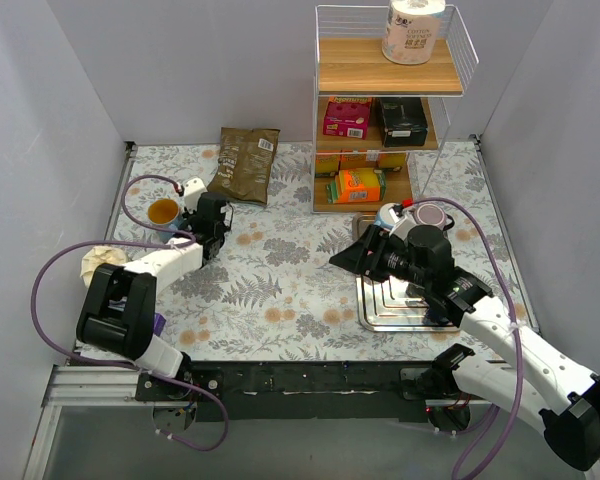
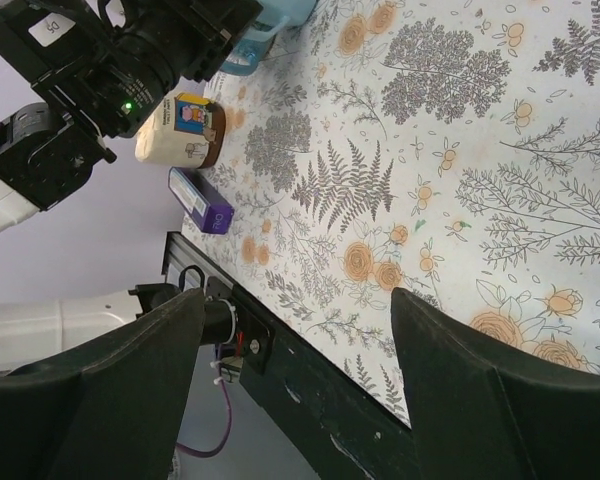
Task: Turn the mug right side up
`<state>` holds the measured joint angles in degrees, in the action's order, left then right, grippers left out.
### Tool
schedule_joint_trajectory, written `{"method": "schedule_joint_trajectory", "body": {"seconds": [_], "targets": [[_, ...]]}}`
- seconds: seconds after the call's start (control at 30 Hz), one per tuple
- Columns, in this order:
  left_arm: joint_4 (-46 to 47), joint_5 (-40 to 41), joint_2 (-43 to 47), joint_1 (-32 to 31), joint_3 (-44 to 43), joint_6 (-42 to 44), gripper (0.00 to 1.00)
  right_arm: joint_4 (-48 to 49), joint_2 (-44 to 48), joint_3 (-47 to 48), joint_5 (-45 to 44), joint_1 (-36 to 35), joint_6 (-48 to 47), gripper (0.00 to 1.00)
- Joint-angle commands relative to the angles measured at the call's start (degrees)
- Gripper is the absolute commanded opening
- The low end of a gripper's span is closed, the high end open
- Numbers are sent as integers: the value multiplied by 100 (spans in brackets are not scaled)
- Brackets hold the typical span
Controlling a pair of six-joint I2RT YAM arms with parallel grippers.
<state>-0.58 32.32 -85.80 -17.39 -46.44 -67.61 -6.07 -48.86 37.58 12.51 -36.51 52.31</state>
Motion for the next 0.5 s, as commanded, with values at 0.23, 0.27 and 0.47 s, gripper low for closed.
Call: {"method": "schedule_joint_trajectory", "body": {"seconds": [0.23,0.27,0.47], "targets": [[287,-24,-236,60,-296,328,46,-430,-45,197,-240,109,-256,94],[260,-32,-148,60,-305,276,59,-587,-45,240,-345,127,-335,94],[234,-785,414,60,-331,170,82,-1097,-141,346,-364,364,-678,99]]}}
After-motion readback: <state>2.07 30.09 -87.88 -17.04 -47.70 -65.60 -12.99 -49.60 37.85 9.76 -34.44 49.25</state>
